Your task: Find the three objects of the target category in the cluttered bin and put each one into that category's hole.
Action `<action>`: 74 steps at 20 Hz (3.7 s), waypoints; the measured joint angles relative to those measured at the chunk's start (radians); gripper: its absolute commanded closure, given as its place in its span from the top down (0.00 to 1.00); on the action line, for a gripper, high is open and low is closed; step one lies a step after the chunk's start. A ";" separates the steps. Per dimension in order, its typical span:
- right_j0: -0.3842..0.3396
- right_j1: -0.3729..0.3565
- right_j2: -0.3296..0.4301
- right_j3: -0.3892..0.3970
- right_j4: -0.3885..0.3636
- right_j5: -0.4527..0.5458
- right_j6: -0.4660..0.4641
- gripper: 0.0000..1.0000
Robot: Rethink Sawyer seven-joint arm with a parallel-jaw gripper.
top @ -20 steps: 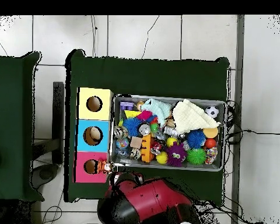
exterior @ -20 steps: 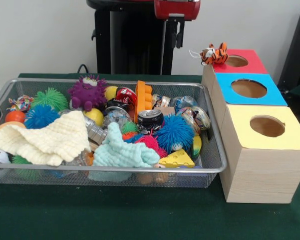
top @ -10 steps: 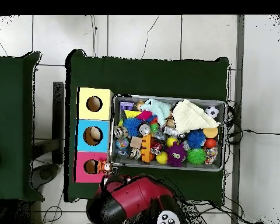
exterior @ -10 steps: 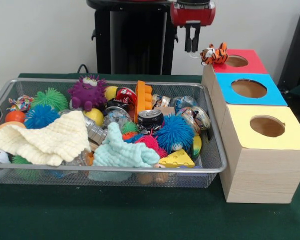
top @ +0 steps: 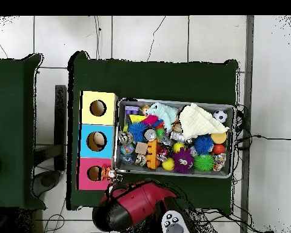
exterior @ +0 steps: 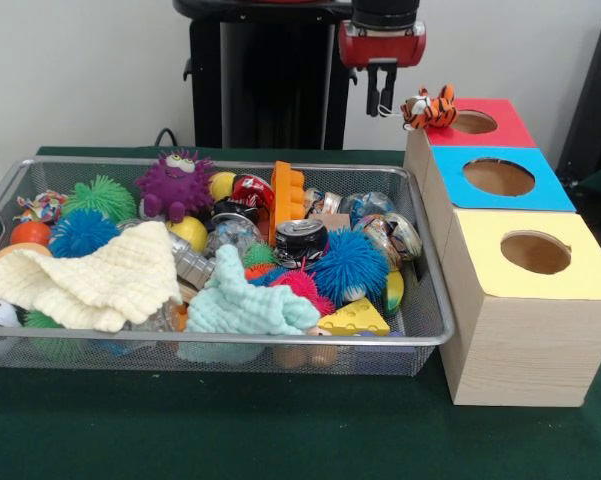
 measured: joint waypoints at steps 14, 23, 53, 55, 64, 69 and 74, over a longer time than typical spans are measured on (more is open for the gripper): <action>0.043 0.019 -0.034 -0.002 0.010 -0.045 0.000 0.00; 0.073 0.001 -0.040 0.045 0.073 -0.089 0.000 0.00; 0.154 0.041 -0.165 0.094 0.169 -0.244 0.000 0.00; 0.140 0.041 -0.157 0.098 0.169 -0.244 0.000 0.00; 0.024 0.014 -0.094 0.118 0.169 -0.242 0.000 0.00; -0.026 -0.005 -0.061 0.118 0.169 -0.239 0.000 0.00; -0.044 -0.018 -0.031 0.117 0.169 -0.218 0.000 0.00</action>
